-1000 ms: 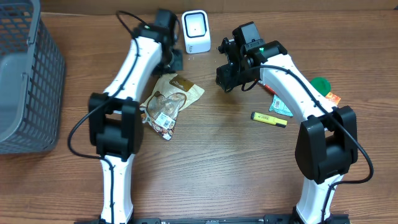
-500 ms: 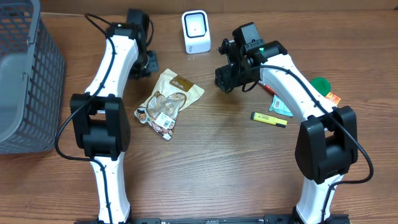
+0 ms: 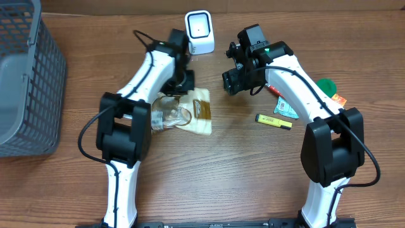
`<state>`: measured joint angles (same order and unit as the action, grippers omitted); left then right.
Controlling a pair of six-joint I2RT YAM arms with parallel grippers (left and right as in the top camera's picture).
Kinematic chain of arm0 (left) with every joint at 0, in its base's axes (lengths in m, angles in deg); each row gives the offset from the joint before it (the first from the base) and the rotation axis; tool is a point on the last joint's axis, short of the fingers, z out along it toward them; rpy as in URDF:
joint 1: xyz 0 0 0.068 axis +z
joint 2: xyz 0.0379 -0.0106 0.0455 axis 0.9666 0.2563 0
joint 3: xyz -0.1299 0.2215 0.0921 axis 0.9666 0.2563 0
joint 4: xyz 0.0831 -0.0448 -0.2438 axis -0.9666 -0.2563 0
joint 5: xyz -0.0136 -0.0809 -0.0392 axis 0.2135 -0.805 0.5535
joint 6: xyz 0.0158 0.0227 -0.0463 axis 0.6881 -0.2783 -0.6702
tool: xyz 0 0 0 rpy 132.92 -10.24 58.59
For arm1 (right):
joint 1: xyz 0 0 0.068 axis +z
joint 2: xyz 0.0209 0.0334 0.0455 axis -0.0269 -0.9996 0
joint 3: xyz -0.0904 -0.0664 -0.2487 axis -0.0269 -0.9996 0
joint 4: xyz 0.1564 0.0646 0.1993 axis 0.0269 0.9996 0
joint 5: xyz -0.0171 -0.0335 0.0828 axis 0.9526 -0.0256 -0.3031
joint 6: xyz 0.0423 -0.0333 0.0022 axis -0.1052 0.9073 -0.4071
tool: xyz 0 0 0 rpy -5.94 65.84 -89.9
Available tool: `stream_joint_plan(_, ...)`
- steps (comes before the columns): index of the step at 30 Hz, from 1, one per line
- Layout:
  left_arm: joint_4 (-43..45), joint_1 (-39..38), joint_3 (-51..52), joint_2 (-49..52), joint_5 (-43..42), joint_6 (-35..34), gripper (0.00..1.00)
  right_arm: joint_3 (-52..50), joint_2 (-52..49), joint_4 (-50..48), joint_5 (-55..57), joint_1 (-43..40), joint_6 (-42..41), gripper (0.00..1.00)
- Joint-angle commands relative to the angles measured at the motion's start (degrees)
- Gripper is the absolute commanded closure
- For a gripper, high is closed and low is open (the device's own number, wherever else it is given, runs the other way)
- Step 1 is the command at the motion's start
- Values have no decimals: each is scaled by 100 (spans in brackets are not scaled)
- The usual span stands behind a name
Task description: Scan the item barcode
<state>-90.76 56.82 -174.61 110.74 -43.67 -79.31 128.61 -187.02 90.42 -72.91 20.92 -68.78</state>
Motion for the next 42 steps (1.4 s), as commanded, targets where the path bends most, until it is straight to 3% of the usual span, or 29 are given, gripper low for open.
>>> stream_joint_plan(1, 26, -201, -42, 70, -260, 203, 96, 85, 149, 35, 52, -118, -26, 26)
stream_joint_plan(6, -295, -109, -678, -103, 195, 177, 96, 85, 149, 59, -356, -122, -350, 26)
stream_joint_plan(12, -1543, 398, -2050, -271, 686, 22, 96, 85, 149, 42, -802, -96, -669, 26)
stream_joint_plan(15, -1915, 750, -2229, -271, 1200, -168, 96, 85, 149, 39, -841, -96, -669, 26)
stream_joint_plan(20, -1838, 1296, -1762, -203, 1794, -697, 96, 85, 149, 42, -841, -96, -669, 26)
stream_joint_plan(29, -1045, 1449, -190, -203, 1014, -581, 96, -177, 146, -37, -844, -96, -1073, 26)
stream_joint_plan(42, -1292, 1093, 0, -203, 682, -396, 96, -455, 146, -31, -844, -96, -2122, 19)
